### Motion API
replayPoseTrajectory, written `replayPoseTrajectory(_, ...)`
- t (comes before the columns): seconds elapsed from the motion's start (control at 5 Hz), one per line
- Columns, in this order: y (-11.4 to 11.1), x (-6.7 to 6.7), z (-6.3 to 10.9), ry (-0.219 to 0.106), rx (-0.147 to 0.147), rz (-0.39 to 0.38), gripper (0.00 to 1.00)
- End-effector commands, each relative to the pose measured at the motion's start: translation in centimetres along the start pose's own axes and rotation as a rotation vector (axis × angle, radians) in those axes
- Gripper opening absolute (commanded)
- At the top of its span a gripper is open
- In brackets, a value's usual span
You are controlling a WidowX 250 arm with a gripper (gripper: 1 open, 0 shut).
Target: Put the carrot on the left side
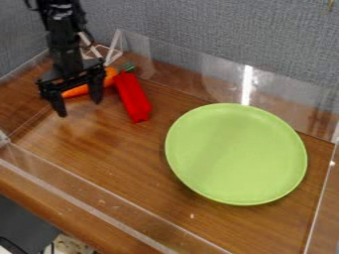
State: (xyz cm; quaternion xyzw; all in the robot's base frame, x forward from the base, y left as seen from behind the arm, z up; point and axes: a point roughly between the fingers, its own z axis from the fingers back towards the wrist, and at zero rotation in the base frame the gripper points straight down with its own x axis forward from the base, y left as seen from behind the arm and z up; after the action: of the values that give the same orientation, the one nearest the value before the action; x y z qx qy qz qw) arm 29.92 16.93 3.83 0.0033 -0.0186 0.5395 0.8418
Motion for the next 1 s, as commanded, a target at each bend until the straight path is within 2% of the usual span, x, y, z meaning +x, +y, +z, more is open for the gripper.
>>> replayPoseTrajectory(0.0, -1.2, 0.1, 2.9, -0.061, -0.056, -0.003, 1.00)
replayPoseTrajectory(0.2, -2.2, -0.4, 2.7, -0.060, -0.060, -0.010, 1.00)
replayPoseTrajectory(0.6, -2.0, 0.1, 5.9, -0.065, -0.080, 0.019, 1.00)
replayPoseTrajectory(0.8, -1.7, 0.5, 5.9, -0.059, -0.076, 0.047, 1.00)
